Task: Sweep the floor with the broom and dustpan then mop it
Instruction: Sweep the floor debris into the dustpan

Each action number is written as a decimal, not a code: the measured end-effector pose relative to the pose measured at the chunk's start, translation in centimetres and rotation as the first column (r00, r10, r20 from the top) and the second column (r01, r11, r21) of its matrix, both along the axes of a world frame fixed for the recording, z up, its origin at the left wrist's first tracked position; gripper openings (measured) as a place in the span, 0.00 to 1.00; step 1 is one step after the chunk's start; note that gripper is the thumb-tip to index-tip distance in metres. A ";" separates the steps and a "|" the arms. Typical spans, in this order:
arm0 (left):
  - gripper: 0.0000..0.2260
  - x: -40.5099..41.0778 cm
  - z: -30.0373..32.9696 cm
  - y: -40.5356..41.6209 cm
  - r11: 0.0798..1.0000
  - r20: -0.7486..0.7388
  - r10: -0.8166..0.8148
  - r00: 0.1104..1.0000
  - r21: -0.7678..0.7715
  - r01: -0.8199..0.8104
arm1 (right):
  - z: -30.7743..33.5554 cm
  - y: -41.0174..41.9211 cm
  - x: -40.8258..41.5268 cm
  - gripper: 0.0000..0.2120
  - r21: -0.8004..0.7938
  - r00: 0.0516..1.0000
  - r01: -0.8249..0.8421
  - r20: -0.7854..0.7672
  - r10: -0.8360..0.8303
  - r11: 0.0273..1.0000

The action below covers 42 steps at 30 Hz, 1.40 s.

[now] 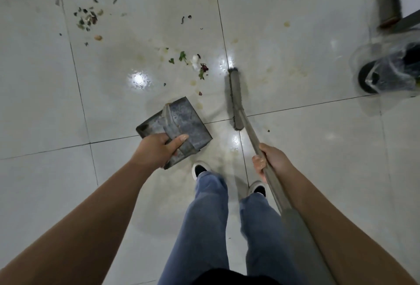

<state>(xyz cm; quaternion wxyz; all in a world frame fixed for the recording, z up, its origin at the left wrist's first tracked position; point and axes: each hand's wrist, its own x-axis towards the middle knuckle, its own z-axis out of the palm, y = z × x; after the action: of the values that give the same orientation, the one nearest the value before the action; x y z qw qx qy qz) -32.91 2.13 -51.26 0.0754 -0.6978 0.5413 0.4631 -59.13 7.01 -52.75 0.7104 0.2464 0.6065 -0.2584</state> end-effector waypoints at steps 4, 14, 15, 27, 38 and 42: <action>0.24 0.7 0.9 -1.3 1.000 -0.014 0.012 1.000 -0.012 -0.013 | 1.0 -0.2 -2.1 0.13 -0.023 0.990 0.133 -0.036 -0.133 0.991; 0.24 2.5 -0.1 -4.4 0.997 0.019 0.069 0.997 -0.027 -0.068 | -1.1 -9.8 -2.0 0.13 0.037 0.987 -0.157 -0.020 0.157 0.987; 0.24 2.5 -0.1 -4.8 0.996 0.027 0.087 0.996 -0.026 -0.086 | -1.2 -10.8 -1.2 0.13 0.050 0.979 -0.205 0.002 0.205 0.977; 0.21 5.7 1.4 -9.1 0.973 0.133 0.231 0.964 -0.020 -0.231 | 2.0 -19.4 1.9 0.14 0.084 0.933 -0.353 -0.044 0.357 0.932; 0.22 8.2 0.2 -10.9 0.937 -0.042 0.343 0.938 -0.047 -0.345 | -0.2 -21.2 6.7 0.13 -0.030 0.984 -0.089 0.154 0.092 0.996; 0.21 10.0 0.6 -12.5 0.946 -0.029 0.322 0.946 -0.041 -0.323 | 1.2 -20.3 7.6 0.15 -0.035 0.984 0.098 0.154 -0.091 0.995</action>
<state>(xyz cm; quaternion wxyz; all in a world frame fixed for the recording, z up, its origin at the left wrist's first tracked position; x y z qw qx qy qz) -22.92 -10.37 -50.62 -0.0228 -0.7734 0.4311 0.4642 -51.51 -13.33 -51.57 0.7467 0.2788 0.5324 -0.2850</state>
